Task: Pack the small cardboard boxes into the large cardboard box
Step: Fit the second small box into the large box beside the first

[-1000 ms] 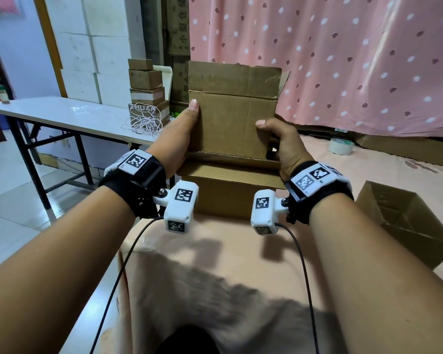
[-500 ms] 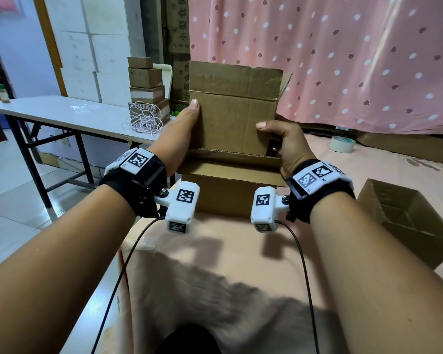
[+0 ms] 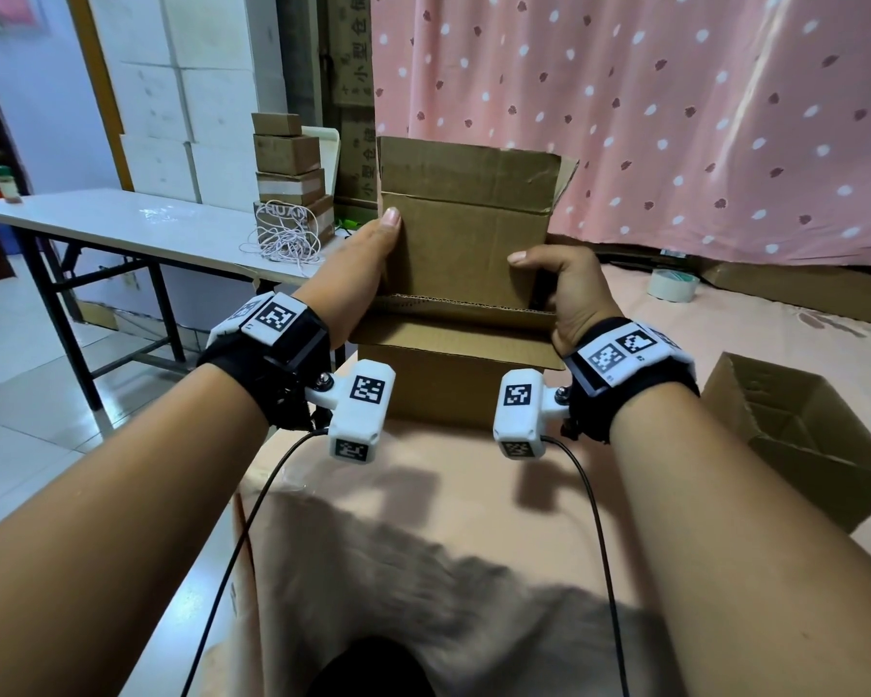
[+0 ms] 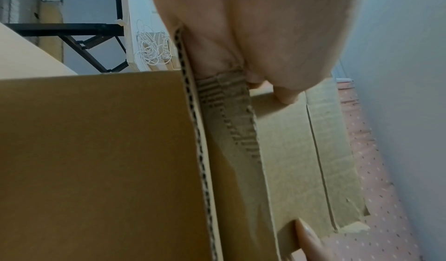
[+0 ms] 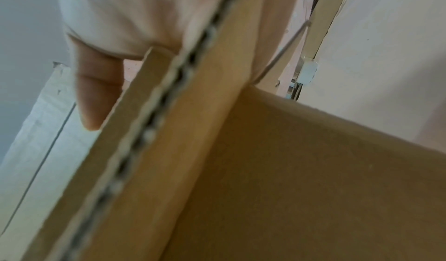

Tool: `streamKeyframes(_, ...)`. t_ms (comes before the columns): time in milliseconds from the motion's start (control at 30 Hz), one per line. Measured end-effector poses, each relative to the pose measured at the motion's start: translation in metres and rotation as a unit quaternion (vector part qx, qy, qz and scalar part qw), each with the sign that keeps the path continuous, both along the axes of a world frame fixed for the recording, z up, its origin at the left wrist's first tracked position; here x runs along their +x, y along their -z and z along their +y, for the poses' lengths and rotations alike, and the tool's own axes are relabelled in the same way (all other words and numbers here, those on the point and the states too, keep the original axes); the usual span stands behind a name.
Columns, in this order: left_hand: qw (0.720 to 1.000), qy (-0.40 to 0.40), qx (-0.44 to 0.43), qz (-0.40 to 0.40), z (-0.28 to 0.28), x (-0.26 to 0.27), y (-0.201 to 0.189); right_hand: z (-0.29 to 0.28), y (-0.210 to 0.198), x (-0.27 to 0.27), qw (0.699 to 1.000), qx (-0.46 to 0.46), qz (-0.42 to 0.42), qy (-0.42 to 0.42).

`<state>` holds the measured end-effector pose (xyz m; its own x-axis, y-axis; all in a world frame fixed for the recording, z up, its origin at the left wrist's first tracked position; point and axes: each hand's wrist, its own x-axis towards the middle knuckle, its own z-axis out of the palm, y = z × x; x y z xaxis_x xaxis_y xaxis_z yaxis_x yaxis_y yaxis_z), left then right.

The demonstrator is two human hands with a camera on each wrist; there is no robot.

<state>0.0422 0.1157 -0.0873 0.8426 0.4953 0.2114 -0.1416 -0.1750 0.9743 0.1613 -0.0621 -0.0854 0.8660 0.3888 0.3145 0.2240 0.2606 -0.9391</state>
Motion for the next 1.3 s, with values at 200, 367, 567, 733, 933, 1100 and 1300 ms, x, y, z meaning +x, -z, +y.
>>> streamKeyframes(200, 0.998, -0.035, 0.043, 0.017, -0.005, -0.002, -0.002, 0.002, 0.000, 0.002, 1.000, -0.026, -0.010, -0.005)
streamKeyframes(367, 0.998, -0.027, 0.054, 0.011, -0.007, -0.002, -0.003, 0.004, -0.001, 0.003, 0.999, -0.042, -0.026, 0.001)
streamKeyframes(567, 0.998, -0.019, 0.051, -0.007, -0.006, 0.000, -0.002, 0.007, -0.001, 0.003, 1.000, -0.018, -0.016, -0.012)
streamKeyframes(733, 1.000, -0.012, 0.019, -0.016, -0.005, -0.001, -0.002, 0.007, -0.001, 0.001, 1.000, 0.002, -0.012, -0.003)
streamKeyframes(933, 0.999, -0.022, 0.030, -0.012, -0.007, -0.001, -0.001, 0.006, -0.002, -0.004, 1.000, 0.025, -0.005, -0.012)
streamKeyframes(1100, 1.000, -0.020, 0.018, -0.012, -0.010, -0.004, -0.002, 0.006, -0.003, -0.006, 0.999, 0.033, 0.002, -0.006)
streamKeyframes(1300, 1.000, -0.011, 0.019, -0.018, -0.011, -0.006, -0.003, 0.005, -0.005, -0.003, 0.998, 0.051, 0.030, -0.016)
